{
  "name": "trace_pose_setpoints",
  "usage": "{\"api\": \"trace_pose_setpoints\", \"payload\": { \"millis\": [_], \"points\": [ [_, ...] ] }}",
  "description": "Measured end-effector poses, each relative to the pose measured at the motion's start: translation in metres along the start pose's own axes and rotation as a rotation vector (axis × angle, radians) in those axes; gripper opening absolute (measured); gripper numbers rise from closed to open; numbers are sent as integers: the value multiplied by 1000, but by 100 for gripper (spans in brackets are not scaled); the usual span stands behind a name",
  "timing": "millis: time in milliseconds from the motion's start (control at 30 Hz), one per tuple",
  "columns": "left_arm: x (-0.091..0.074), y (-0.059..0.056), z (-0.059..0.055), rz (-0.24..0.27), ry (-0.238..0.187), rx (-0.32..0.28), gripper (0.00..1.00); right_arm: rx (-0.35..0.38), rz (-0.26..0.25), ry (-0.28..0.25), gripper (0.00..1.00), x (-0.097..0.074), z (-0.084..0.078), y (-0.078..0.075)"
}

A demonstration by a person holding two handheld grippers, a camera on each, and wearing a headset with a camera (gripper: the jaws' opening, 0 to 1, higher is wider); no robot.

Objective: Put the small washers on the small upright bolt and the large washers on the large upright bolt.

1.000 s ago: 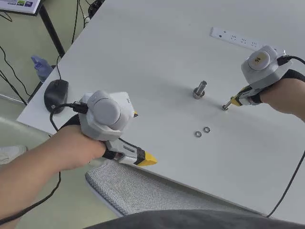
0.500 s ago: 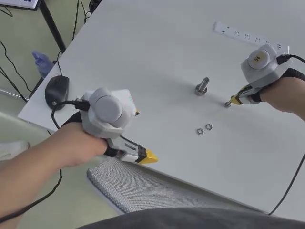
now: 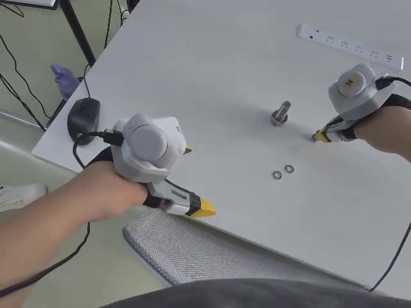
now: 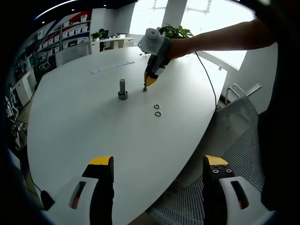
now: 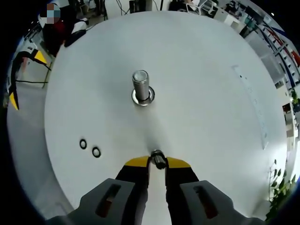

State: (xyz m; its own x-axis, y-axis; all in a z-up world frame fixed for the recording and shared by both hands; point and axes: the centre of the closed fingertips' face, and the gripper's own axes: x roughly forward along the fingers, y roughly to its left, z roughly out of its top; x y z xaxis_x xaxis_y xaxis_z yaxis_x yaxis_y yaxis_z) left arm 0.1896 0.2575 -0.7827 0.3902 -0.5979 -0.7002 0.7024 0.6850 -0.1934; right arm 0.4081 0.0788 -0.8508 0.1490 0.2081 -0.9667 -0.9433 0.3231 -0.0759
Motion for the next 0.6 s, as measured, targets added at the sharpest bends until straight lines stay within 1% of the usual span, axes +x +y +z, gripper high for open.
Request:
{"api": "trace_pose_setpoints", "payload": {
  "millis": [167,233,267,367,500,533,600],
  "points": [
    [-1,3,2,1,-2,-4,77,1,1,7,13,5,-2,3],
    [-1,5,2,2,-1,-4,77,-10,-4,10,13,6,-3,3],
    [0,6,2,2,-1,-5,77,-22,-9,20,13,6,-5,3],
    [-1,6,2,4,0,-3,76,-30,-8,18,13,6,-5,4],
    [-1,6,4,5,-8,-7,76,-26,-4,17,13,5,-6,3],
    [-1,7,4,7,-7,-6,76,-23,0,19,13,9,-7,0],
    [-1,6,4,8,-7,-7,76,-18,8,24,13,10,-8,1]
  ]
}}
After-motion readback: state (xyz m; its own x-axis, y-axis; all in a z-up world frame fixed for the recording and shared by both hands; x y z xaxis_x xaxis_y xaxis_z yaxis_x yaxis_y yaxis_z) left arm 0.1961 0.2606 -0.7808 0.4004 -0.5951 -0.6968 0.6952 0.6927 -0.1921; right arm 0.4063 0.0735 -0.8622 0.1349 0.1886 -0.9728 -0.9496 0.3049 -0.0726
